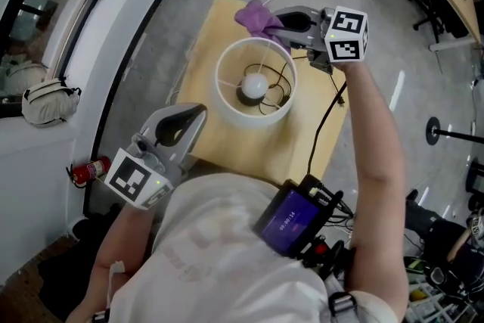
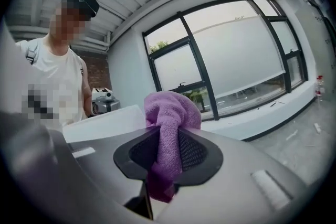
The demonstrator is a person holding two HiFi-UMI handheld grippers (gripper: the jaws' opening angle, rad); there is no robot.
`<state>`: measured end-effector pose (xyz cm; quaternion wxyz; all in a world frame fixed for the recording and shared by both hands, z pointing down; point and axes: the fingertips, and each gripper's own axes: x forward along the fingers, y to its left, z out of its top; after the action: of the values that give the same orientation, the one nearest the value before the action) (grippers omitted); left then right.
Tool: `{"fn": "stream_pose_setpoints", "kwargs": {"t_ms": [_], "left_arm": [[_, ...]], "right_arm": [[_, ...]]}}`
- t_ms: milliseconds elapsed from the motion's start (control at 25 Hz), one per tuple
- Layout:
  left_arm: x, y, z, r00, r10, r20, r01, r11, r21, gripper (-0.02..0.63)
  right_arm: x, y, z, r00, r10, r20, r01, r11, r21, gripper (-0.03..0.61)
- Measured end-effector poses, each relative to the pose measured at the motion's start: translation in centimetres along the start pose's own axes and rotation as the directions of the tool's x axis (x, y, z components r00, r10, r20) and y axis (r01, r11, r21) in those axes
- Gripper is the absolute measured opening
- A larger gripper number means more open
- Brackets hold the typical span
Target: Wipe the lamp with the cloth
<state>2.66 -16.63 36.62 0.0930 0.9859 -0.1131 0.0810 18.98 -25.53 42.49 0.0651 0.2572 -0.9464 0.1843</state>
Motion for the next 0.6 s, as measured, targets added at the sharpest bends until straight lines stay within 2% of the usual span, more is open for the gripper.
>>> {"fn": "stream_pose_setpoints", "kwargs": {"t_ms": [160,360,520,600], "left_arm": [[-0.3,0.3,-0.3,1.000,0.012,0.004,-0.012,1.000,-0.014,0.000],[-1.0,0.7,-1.0,0.999,0.025,0.020,-0.024,0.999,-0.027,0.000],[-1.0,2.9,-1.1,0.999,0.044,0.031,-0.042,0.998,-0.050,0.000],[-1.0,3.4,-1.1,0.999,0.044,0.013,-0.043,0.996,-0.082,0.002]], "right_arm": [[-0.2,-2.0,-4.0,0.995,-0.057,-0.085,0.061,0.997,0.053,0.098],[-0.6,-4.7,-9.7,0.967,-0.149,-0.207,0.174,0.979,0.106,0.100],[0.0,-8.0,-11.3,0.937,-0.213,-0.278,0.248,0.964,0.097,0.100],[0.0,-8.7,-10.1,0.933,-0.241,-0.267,0.266,0.962,0.062,0.100]]}}
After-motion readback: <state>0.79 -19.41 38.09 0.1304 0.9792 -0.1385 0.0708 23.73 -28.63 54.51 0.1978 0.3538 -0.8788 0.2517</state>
